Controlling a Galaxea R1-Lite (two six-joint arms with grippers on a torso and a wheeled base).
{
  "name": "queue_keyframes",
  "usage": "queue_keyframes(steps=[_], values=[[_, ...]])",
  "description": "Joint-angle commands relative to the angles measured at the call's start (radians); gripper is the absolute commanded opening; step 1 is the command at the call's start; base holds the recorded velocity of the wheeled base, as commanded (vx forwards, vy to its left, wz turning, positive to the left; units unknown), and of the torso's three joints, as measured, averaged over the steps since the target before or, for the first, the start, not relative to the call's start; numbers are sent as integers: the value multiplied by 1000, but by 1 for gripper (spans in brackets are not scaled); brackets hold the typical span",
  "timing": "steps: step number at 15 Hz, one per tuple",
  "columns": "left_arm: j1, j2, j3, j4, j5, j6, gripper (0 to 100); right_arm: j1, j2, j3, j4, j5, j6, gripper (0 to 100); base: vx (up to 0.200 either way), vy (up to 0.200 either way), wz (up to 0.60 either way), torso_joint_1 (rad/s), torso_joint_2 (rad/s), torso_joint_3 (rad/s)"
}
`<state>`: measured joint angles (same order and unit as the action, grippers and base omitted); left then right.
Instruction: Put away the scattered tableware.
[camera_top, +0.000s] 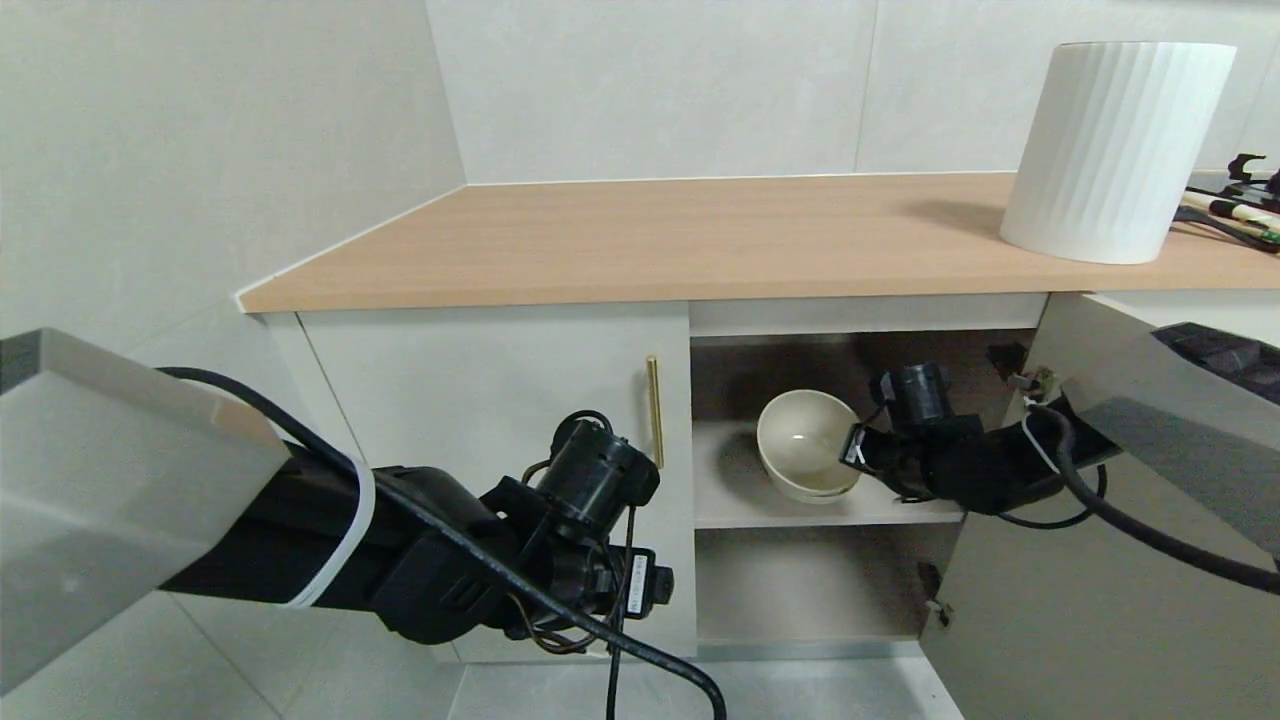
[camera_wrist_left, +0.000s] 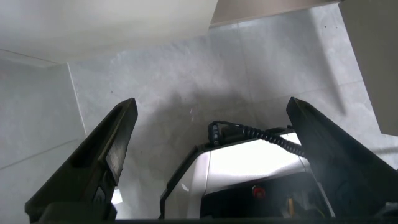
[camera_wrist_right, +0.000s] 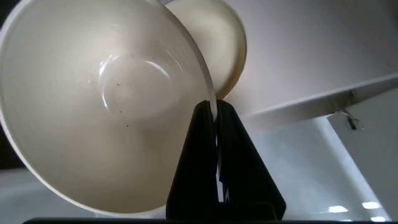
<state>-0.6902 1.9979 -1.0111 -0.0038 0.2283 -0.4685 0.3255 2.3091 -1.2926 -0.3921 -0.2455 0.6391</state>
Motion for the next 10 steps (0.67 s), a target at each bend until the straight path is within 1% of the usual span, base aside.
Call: queue_keyframes(steps=[1,9,10], values=[[0,1,0,-1,0,-1,100,-13,61,-48,-1,-15,17,0,0,0,0,0,0,0],[1,7,0,-1,0,-1,100,-40,116,-120,1,-41,22,0,0,0,0,0,0,0],[1,9,0,-1,0,-1,100,-42,136,-145,2,-43,22,0,0,0,0,0,0,0]])
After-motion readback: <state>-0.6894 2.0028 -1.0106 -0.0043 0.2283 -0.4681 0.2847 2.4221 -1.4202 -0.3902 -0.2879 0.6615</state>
